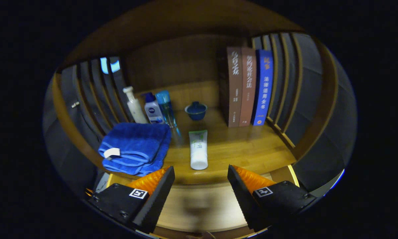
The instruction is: Pull open the drawer, take out the items inside it, and place them on the countertop above the cabinet.
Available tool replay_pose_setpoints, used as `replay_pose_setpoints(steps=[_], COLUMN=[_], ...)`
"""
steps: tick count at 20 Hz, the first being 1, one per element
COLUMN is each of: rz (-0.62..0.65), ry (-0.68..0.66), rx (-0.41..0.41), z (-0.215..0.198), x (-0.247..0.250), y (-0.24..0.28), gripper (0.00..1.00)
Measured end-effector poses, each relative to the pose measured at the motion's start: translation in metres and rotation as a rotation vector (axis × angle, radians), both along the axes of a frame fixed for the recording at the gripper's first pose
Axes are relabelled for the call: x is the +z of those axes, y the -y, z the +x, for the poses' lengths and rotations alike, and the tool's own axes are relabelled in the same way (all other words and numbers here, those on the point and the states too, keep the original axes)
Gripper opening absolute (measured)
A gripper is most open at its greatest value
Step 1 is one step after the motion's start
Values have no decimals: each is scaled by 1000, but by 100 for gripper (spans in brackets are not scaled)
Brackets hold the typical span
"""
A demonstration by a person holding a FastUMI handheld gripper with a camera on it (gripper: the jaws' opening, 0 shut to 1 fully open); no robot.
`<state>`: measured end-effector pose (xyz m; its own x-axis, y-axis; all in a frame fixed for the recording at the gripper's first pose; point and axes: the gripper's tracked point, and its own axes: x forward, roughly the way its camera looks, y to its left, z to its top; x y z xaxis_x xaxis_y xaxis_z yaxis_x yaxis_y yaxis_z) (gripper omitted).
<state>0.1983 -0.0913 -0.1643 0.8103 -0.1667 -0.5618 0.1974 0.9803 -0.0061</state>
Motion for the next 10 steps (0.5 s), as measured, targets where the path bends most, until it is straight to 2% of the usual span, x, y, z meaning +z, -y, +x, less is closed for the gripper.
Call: replay_pose_setpoints(steps=[5, 10], rz=[-39, -54], ry=[263, 430], rx=[46, 41], z=[-83, -179], x=[51, 39], y=[-25, -39], gripper=[100, 99])
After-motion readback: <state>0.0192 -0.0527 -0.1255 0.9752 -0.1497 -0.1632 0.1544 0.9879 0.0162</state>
